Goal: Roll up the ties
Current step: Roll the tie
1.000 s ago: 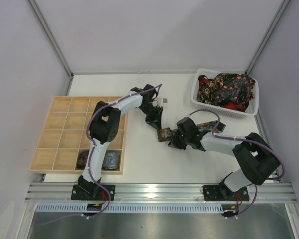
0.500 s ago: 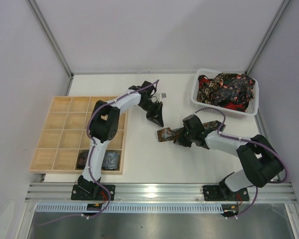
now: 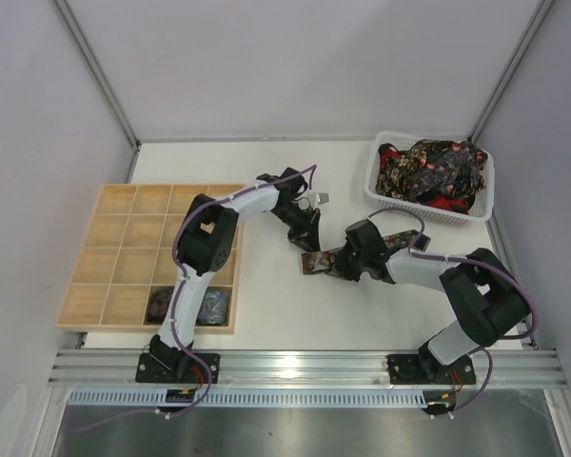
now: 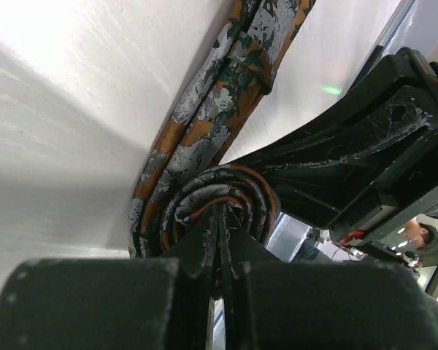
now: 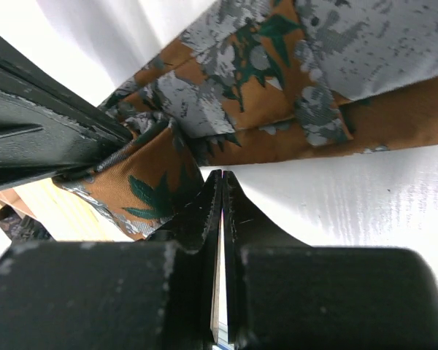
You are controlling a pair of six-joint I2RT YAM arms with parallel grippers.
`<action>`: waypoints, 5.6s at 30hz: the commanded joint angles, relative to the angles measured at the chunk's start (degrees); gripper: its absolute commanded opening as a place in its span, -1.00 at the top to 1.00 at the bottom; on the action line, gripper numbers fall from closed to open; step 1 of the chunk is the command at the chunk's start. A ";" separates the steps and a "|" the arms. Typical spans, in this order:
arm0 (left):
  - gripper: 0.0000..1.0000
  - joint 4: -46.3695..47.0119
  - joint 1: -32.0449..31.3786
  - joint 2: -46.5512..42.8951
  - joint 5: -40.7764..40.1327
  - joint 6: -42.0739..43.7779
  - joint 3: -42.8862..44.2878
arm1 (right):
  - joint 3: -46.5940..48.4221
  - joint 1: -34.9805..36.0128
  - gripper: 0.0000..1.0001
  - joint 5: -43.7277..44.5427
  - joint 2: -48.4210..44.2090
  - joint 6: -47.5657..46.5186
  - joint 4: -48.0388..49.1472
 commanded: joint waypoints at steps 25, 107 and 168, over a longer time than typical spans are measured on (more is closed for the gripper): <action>0.91 0.03 0.39 -3.24 -1.12 3.11 -2.31 | 1.79 2.43 1.00 1.08 0.98 1.86 3.92; 0.21 -1.39 0.30 -6.75 -17.83 2.41 -5.90 | 12.25 26.25 1.00 30.69 8.98 43.52 -25.52; -0.62 32.97 3.55 -46.74 -17.91 -31.94 -46.16 | 25.97 -6.27 0.85 -34.17 11.61 -30.23 -16.66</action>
